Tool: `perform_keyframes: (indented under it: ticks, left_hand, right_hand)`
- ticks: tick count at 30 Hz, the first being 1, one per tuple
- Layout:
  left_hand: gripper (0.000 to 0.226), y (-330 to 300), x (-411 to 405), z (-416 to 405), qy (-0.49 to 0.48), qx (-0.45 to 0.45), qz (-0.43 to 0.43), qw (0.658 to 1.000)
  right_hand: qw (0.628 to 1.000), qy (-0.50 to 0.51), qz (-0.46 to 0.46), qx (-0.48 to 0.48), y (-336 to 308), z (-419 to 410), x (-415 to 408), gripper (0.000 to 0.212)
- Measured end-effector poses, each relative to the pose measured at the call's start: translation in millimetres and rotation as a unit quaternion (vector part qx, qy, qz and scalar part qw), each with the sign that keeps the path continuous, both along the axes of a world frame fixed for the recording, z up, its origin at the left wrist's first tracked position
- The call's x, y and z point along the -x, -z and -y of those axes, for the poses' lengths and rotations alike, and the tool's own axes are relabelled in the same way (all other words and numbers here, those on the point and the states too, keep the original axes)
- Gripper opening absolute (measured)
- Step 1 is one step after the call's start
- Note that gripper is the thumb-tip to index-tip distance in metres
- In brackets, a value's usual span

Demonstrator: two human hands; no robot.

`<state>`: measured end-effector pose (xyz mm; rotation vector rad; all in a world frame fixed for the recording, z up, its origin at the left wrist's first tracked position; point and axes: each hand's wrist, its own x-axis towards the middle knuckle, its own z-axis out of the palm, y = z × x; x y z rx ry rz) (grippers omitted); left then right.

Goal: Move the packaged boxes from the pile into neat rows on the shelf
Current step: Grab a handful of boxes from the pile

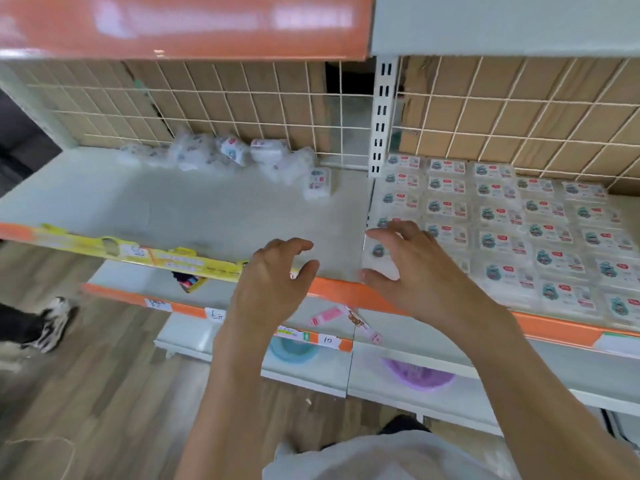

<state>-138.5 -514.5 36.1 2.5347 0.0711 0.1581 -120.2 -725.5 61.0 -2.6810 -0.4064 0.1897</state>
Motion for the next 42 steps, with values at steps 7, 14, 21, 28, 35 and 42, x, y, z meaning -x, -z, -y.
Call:
perform_keyframes:
  ticks: [7,14,21,28,35,42]
  left_hand:
    - [0.035,-1,3,-93,0.009,-0.025,-0.033,0.999]
    - [0.037,11,-18,-161,0.045,-0.040,-0.052,0.997]
    - [0.039,25,-46,-183,0.055,-0.014,-0.081,0.995]
    - [0.040,29,-79,-197,0.018,0.006,-0.068,0.998]
    - [0.045,36,-113,-215,0.000,-0.006,-0.052,0.999]
    - [0.055,33,-177,-237,0.047,-0.090,-0.005,0.995]
  right_hand:
    - [1.000,-0.001,-0.020,-0.013,-2,-85,-4,0.065]
    - [0.998,0.023,-0.053,-0.012,19,-155,-4,0.064]
    - [0.998,0.023,-0.065,0.001,36,-178,-26,0.065]
    - [0.999,0.020,-0.035,-0.024,37,-195,-81,0.063]
    - [0.998,0.052,0.010,-0.023,40,-217,-131,0.064]
    - [0.988,0.129,0.086,0.004,46,-242,-187,0.064]
